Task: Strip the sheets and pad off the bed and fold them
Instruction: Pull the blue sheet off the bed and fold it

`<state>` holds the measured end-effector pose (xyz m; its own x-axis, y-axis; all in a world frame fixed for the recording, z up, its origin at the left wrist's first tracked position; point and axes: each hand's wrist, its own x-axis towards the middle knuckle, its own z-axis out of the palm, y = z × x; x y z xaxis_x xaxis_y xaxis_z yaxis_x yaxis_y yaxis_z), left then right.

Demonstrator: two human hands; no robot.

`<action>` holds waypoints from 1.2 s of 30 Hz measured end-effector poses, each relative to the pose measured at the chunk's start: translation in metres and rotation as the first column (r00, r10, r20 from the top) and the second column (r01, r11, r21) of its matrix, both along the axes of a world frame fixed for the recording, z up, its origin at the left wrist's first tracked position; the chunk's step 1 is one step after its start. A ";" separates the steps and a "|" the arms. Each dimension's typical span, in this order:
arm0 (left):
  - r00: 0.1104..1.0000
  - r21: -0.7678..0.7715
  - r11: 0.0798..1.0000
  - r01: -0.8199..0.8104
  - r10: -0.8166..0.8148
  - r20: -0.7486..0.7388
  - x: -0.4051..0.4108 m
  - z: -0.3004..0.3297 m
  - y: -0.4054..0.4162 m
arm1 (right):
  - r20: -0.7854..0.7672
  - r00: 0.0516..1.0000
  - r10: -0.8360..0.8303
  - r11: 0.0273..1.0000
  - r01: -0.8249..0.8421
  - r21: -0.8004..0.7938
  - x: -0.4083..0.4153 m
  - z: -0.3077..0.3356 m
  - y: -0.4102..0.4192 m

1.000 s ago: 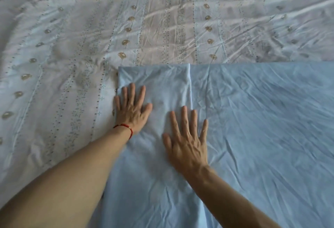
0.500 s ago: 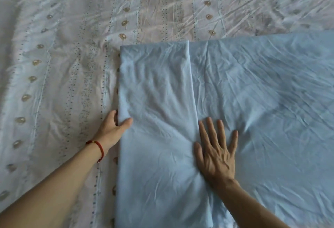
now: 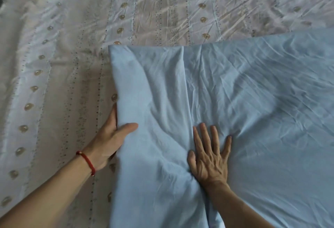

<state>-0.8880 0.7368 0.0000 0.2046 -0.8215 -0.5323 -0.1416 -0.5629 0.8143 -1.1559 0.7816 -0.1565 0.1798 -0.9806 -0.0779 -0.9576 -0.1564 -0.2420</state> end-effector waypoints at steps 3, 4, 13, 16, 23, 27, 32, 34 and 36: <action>0.998 -0.067 0.997 0.049 -0.047 0.033 -0.035 0.033 -0.005 | 0.056 0.998 0.016 0.999 -0.018 0.038 0.000 0.006 -0.002; 0.997 -0.082 0.995 0.056 -0.052 0.050 -0.054 0.046 -0.003 | 0.069 0.997 0.039 0.998 -0.043 0.054 -0.003 0.010 0.000; 0.930 -0.186 0.976 0.113 -0.038 0.367 -0.242 0.081 -0.029 | 0.841 0.447 -0.303 0.843 -0.285 0.455 -0.080 0.082 -0.018; 0.959 -0.030 0.978 0.206 -0.196 0.203 -0.305 0.050 -0.035 | 0.703 0.000 -0.712 0.686 -0.213 0.695 -0.155 0.107 -0.026; 0.562 0.256 0.931 0.260 -0.362 0.744 -0.315 -0.035 0.053 | 0.574 0.613 -0.544 0.701 -0.045 0.712 -0.270 0.094 -0.028; 0.619 0.294 0.952 0.081 -0.280 0.734 -0.302 -0.045 0.109 | 0.428 0.829 -0.360 0.743 -0.022 0.669 -0.254 0.095 -0.004; 0.657 0.303 0.953 0.023 -0.242 0.714 -0.296 -0.045 0.113 | 0.259 0.925 -0.278 0.815 0.085 0.573 -0.244 0.112 0.007; 0.643 0.251 0.967 0.040 -0.217 0.734 -0.298 -0.041 0.096 | 0.280 0.907 -0.315 0.889 0.180 0.420 -0.234 0.120 -0.008; 0.603 0.192 0.976 0.106 -0.216 0.768 -0.295 -0.042 0.068 | 0.301 0.926 -0.226 0.960 0.160 0.228 -0.217 0.114 -0.035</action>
<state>-1.1832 0.8050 -0.0423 0.4572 -0.8275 -0.3259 -0.7888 -0.5466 0.2812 -1.3725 0.7466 -0.0423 0.0364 -0.9697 -0.2416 -0.8296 0.1054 -0.5483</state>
